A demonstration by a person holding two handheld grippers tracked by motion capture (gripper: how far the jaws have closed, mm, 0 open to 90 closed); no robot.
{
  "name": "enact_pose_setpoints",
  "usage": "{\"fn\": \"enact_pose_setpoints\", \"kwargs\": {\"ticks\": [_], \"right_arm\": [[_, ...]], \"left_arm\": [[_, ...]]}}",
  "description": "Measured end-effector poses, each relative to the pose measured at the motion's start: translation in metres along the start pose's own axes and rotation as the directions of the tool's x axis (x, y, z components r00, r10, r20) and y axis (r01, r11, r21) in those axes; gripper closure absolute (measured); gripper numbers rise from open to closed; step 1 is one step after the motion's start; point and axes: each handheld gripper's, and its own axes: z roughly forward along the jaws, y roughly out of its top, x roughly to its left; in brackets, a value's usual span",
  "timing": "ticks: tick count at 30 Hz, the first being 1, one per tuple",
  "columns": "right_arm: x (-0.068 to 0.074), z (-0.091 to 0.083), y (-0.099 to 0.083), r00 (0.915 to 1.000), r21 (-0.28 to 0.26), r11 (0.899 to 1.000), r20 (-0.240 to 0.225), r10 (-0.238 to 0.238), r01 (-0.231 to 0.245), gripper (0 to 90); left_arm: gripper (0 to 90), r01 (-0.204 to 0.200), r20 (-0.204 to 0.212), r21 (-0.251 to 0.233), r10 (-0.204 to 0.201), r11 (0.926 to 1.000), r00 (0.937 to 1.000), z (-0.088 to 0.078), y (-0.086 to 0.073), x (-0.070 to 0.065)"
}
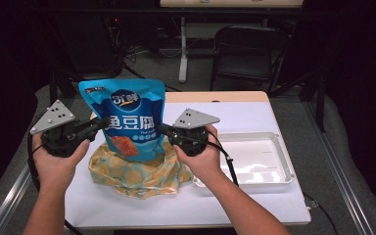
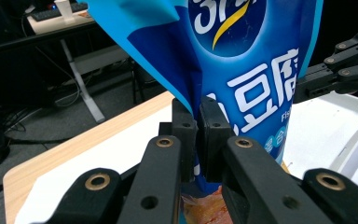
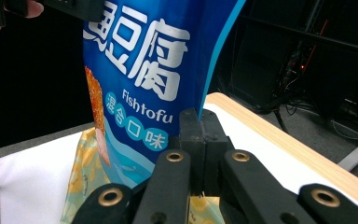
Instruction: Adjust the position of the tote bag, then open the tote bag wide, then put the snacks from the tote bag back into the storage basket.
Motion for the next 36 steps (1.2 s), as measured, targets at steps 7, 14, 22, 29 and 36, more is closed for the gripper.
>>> {"fn": "enact_pose_setpoints", "kwargs": {"ticks": [7, 14, 22, 29, 36], "right_arm": [[-0.003, -0.008, 0.007, 1.0, 0.001, 1.0, 0.004, -0.003, 0.003, 90.0], [-0.008, -0.016, 0.011, 0.9999, -0.01, 1.0, 0.017, 0.001, -0.001, 90.0], [-0.016, -0.026, 0.012, 0.9993, -0.009, 1.0, 0.035, 0.008, -0.008, 90.0], [-0.023, -0.034, 0.009, 0.9984, -0.018, 1.0, 0.053, 0.018, -0.017, 90.0], [-0.029, -0.04, 0.005, 0.9976, -0.016, 1.0, 0.064, 0.026, -0.025, 90.0]], "left_arm": [[87.3, -0.008, 0.007, -0.002, 0.008, 1.0, 0.9999, 0.0, 0.009, -0.004], [87.4, -0.017, 0.015, -0.013, 0.017, 0.9998, 0.9998, 0.003, 0.017, -0.009], [87.4, -0.011, 0.032, -0.022, 0.012, 0.9997, 0.9994, 0.014, 0.023, -0.013], [87.4, -0.016, 0.047, -0.021, 0.017, 0.9996, 0.9987, 0.024, 0.027, -0.018], [87.4, -0.016, 0.057, -0.018, 0.017, 0.9997, 0.9983, 0.032, 0.03, -0.022]]}}
